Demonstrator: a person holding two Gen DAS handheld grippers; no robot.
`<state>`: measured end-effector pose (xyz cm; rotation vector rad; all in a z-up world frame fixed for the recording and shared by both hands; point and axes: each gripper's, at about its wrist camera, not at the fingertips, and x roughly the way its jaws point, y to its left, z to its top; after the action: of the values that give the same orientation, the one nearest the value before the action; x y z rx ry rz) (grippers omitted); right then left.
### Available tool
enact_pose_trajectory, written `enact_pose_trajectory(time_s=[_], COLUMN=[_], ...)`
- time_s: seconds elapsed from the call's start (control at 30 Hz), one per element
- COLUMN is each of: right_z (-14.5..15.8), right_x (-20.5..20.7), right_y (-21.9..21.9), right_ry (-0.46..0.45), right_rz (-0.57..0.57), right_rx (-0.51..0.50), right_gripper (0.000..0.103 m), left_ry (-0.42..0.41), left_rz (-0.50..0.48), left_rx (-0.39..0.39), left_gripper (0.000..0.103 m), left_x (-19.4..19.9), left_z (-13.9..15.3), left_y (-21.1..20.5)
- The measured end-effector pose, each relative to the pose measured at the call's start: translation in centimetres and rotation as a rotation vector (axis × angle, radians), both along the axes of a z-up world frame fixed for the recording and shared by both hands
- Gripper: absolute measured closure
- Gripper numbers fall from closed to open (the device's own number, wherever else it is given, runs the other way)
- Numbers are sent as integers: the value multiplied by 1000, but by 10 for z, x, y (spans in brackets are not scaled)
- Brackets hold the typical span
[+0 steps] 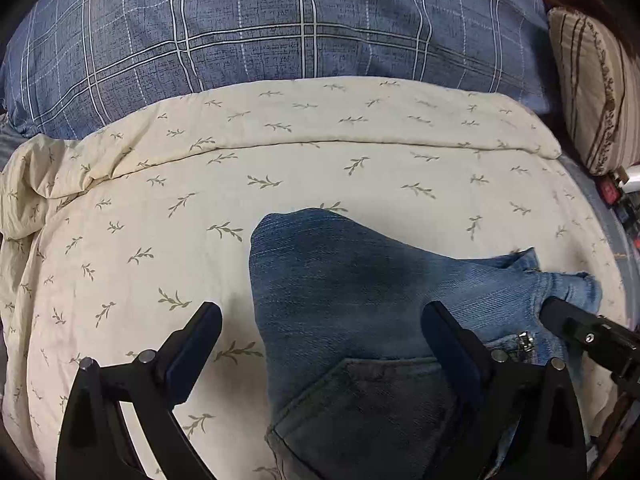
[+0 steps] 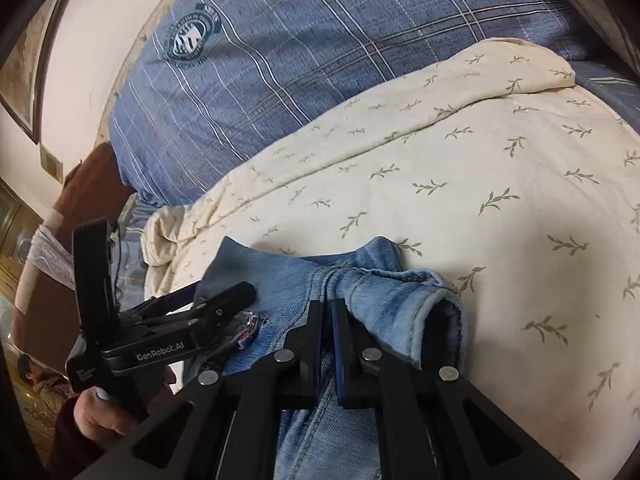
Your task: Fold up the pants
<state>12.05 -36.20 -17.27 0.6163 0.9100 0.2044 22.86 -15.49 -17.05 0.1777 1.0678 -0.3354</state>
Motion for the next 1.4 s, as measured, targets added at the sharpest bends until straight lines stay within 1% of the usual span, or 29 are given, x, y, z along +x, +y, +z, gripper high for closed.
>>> enact_pose_trajectory(time_s=[0.07, 0.17, 0.27, 0.33, 0.43, 0.5, 0.6, 0.67, 0.7, 0.73, 0.77, 0.8, 0.87, 0.9, 1.0, 1.1, 1.2, 1.27, 1.3, 1.33, 1.37, 1.4], right_z=[-4, -8, -7, -4, 9, 20, 24, 22, 18, 13, 4, -5, -2, 1, 13, 24, 28, 19, 11, 4, 2, 5], right_x=[4, 9, 7, 2, -16, -31, -55, -67, -69, -70, -66, -62, -65, -67, -81, -99, -114, -115, -113, -111, -110, -110], right_y=[0, 3, 4, 3, 5, 7, 13, 23, 28, 32, 38, 41, 39, 37, 36, 42, 56, 67, 71, 73, 73, 72], right_ry=[14, 7, 0, -12, -74, -116, -141, -130, -113, -88, -38, -3, -10, -1, -43, -83, -109, -80, -49, -24, -17, -22], right_rz=[8, 24, 21, 12, -5, 4, 49, 83, 100, 111, 126, 135, 120, 120, 128, 178, 243, 278, 290, 295, 288, 283], right_rx=[-9, -60, -69, -60, -68, -71, -26, -43, -63, -83, -107, -119, -106, -98, -91, -63, -91, -151, -177, -180, -167, -163], right_gripper=[96, 97, 97, 97, 96, 95, 94, 94, 94, 94, 93, 92, 93, 93, 93, 93, 93, 87, 87, 87, 87, 87], left_ry=[-14, -16, -2, -12, -54, -84, -108, -98, -90, -79, -69, -45, -12, -24, -71, -100, -103, -69, -55, -46, -25, -11], left_rz=[4, 6, 26, 35, 27, 8, -13, -30, -36, -34, -25, -1, 19, 12, 4, 1, -21, -56, -54, -39, -20, -14], left_rx=[20, 39, 37, 19, -17, -30, -16, 9, 53, 70, 69, 42, 5, -8, 6, -30, -19, 38, 44, 25, -12, -35], left_gripper=[2, 2, 2, 3, 3, 3, 3, 3, 3, 3, 2, 2, 3, 3, 3, 3, 3, 3, 2, 3, 3, 3], left_x=[-1, 1, -1, -7, -26, -45, -71, -80, -83, -82, -82, -79, -77, -79, -86, -105, -121, -128, -129, -129, -127, -125], left_z=[-3, -3, 2, 11, 32, 45, 46, 36, 23, 15, 9, 8, 14, 22, 38, 47, 40, 21, 14, 12, 13, 17], left_y=[-3, -5, -2, 2, 13, 22, 33, 34, 32, 30, 30, 33, 38, 41, 48, 60, 64, 58, 57, 59, 63, 67])
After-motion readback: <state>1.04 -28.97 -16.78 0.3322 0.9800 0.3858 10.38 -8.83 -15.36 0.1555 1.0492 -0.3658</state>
